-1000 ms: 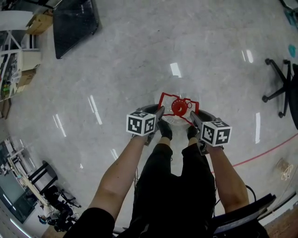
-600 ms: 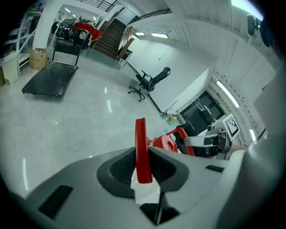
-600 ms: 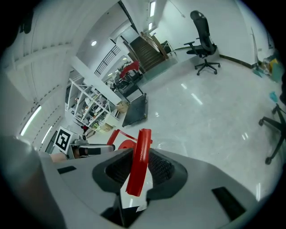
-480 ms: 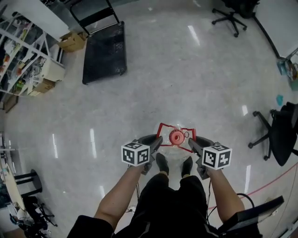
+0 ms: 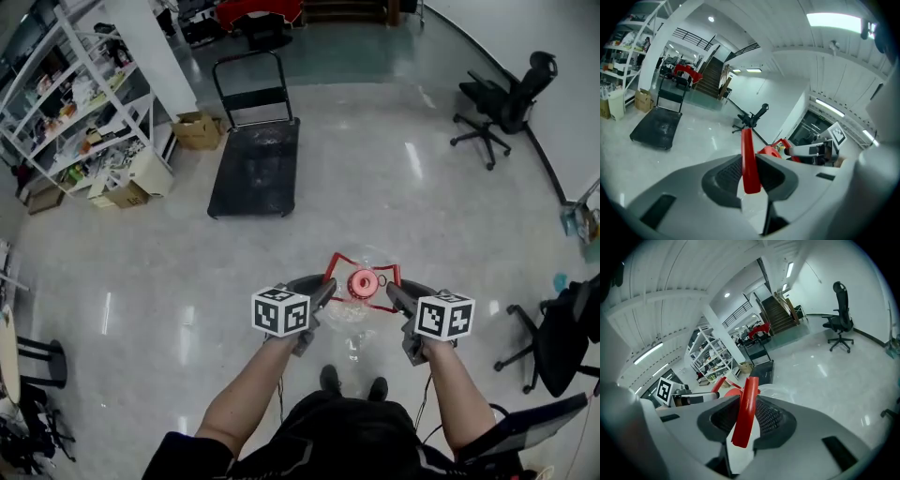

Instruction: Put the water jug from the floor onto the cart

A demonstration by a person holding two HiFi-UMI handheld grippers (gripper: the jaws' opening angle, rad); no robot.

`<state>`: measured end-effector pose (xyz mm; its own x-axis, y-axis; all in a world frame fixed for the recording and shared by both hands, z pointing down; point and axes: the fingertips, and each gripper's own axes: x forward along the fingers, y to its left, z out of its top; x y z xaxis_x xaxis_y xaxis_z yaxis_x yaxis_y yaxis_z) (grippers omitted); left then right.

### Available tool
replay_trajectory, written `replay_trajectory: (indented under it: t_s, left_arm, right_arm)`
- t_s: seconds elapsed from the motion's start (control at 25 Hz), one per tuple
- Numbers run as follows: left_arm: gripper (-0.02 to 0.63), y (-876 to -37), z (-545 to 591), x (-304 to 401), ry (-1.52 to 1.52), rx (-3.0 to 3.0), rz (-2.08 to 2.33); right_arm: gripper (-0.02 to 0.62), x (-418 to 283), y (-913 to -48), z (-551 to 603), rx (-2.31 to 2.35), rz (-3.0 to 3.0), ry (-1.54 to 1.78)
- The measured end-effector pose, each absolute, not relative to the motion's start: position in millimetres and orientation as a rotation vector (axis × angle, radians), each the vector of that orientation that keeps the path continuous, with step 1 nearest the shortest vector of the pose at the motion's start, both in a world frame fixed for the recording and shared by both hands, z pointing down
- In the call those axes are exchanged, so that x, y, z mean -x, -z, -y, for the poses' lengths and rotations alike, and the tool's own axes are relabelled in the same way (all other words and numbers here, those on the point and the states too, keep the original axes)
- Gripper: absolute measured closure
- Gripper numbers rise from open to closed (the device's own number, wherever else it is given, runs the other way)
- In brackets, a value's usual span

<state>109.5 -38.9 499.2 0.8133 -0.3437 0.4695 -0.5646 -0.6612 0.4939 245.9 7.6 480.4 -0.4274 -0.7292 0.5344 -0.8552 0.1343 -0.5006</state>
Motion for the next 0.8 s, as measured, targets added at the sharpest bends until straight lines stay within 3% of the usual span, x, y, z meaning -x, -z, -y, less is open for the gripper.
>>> replay_trajectory:
  t_s: [0.8]
  left_arm:
    - [0.523,-461.7,248.5,-35.5,-0.373,-2.281,0.950]
  right_arm:
    - [0.492,-166.7,-446.4,238.3,-1.263,2.414,-1.079]
